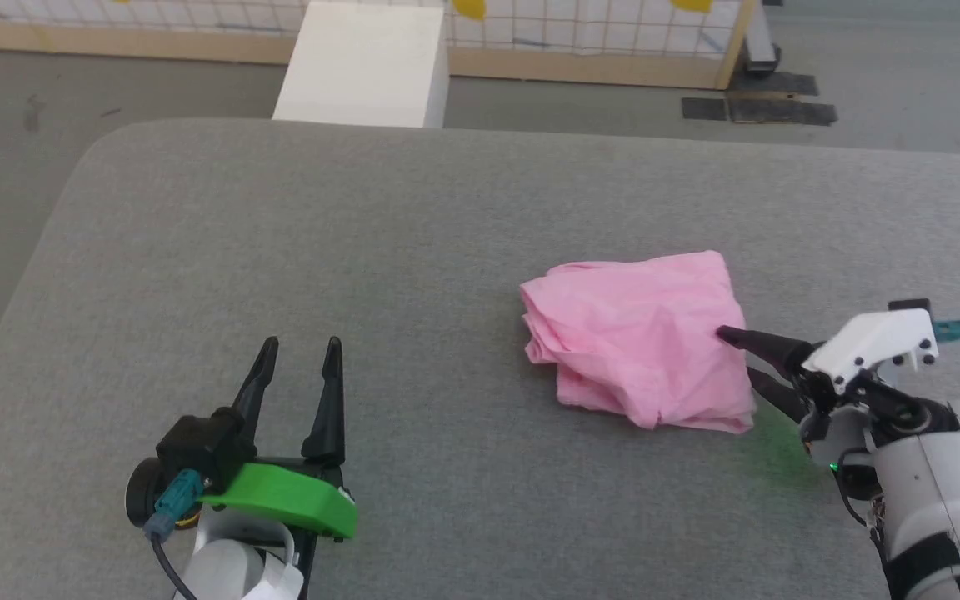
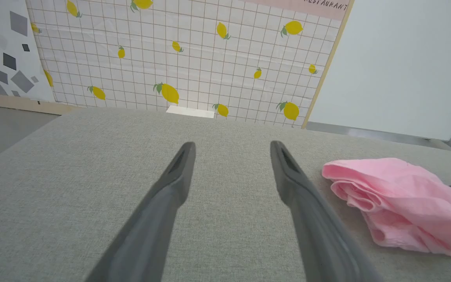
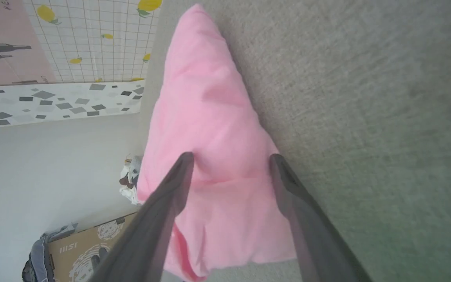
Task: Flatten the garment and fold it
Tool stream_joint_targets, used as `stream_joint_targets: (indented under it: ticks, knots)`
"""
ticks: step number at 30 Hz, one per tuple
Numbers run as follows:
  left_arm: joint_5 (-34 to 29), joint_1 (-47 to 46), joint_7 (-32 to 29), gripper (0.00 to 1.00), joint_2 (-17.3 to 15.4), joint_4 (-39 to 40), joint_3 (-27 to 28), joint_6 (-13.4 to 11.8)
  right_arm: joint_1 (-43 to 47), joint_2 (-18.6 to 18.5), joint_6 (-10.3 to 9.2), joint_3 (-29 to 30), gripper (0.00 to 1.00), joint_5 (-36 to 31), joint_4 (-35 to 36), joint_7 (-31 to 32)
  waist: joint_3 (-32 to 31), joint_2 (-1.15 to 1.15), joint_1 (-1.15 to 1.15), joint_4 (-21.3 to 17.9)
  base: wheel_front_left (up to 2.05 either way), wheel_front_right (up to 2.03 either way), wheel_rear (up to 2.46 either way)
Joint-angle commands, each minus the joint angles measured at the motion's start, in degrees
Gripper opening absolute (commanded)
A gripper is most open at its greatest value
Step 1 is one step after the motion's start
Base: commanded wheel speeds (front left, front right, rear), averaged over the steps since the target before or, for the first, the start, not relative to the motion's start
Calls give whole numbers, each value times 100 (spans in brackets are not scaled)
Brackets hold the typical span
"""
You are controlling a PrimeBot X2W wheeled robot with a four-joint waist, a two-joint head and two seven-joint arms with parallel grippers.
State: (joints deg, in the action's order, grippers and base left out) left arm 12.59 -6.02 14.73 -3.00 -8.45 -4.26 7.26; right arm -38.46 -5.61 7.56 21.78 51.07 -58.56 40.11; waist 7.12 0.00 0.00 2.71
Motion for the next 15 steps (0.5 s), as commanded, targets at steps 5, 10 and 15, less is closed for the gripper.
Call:
stream_joint_targets:
  ticks: [5, 10, 15]
  knots:
    - [-25, -137, 27, 100, 13, 29, 1, 9, -426, 56, -8, -1, 100, -452, -547, 134, 149, 0, 0, 244, 0, 0, 0]
    - [-27, -138, 27, 100, 13, 33, -1, 11, -631, 171, -8, -76, 41, -574, -649, 268, 147, 0, 0, 317, 0, 0, 0]
    - [-27, -107, 27, 100, 13, 34, 13, 12, -566, 218, -8, -254, 0, -721, -480, 306, 83, 0, 0, 323, 0, 0, 0]
